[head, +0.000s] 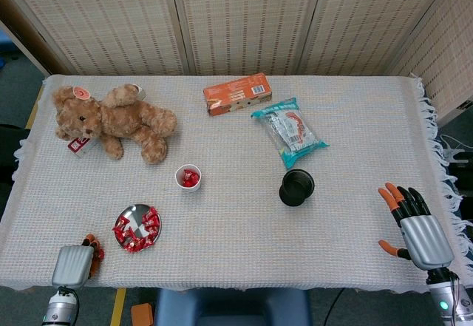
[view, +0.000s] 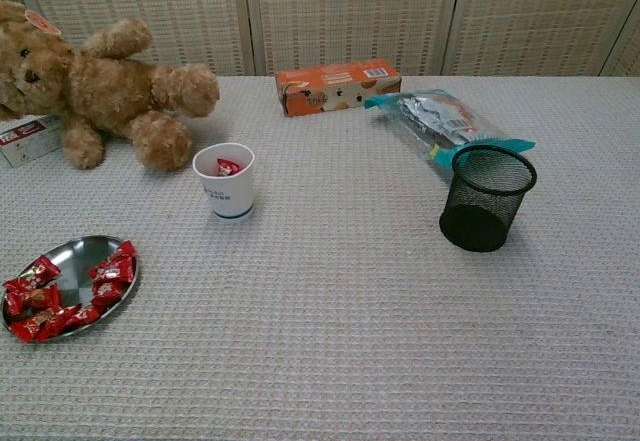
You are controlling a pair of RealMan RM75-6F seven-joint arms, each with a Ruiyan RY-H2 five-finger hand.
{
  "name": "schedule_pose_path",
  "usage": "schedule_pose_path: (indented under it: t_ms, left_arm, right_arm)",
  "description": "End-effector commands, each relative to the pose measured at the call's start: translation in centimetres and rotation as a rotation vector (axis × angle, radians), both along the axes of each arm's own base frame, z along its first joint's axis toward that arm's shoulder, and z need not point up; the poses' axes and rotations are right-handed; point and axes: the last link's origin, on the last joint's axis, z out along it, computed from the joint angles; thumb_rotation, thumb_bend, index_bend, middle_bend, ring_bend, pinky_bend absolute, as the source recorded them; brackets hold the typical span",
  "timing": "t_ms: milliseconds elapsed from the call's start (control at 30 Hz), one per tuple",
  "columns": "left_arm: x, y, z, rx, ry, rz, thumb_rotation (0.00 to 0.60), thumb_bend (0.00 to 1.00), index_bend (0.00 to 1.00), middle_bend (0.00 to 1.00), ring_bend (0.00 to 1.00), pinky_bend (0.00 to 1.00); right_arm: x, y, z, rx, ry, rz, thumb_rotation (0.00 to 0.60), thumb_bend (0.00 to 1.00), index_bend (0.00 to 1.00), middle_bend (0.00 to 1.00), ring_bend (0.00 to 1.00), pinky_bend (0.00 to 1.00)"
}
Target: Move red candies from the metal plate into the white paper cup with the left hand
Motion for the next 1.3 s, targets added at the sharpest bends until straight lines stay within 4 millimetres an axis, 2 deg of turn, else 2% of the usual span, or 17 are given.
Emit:
schedule_pose_path:
  t_ms: [33, 500, 767, 1000, 1300]
  left_arm:
    - [0.1, 0.0, 0.3, 0.011, -0.008, -0.012, 0.6, 0.43, 0.7, 0.73, 0.83, 1.0]
    - [0.5, 0.8, 1.5, 0.055, -0.002, -0.054, 0.6, 0.52, 0.76, 0.79, 0.85, 1.0]
    - [1.7, 2.4, 2.4, 0.081, -0.006, -0.107, 0.6, 0.53, 0.77, 0.8, 0.85, 1.0]
    - [6.4, 6.5, 3.6, 0.11, -0.039, -0.244, 0.6, 0.53, 0.77, 0.8, 0.85, 1.0]
    - [13.5, 13.0, 2.1, 0.06, -0.076, -0.368, 0.6, 0.53, 0.77, 0.8, 0.85, 1.0]
  right_arm:
    - [0.0, 0.0, 0.0, 0.002, 0.0, -0.001, 0.6, 0.05, 0.0, 0.0, 0.0, 0.0]
    - [0.1, 0.0, -0.1, 0.002, 0.0, 0.002, 0.6, 0.04, 0.0, 0.0, 0.0, 0.0]
    - [0.0, 0.0, -0.1, 0.002, 0.001, 0.0, 0.6, 0.04, 0.0, 0.0, 0.0, 0.0]
    - [0.0, -0.2, -0.3, 0.007, 0.007, -0.002, 0.6, 0.04, 0.0, 0.0, 0.0, 0.0]
    - [-0.3, -0.6, -0.2, -0.002, 0.012, -0.022, 0.6, 0.04, 0.0, 0.0, 0.0, 0.0]
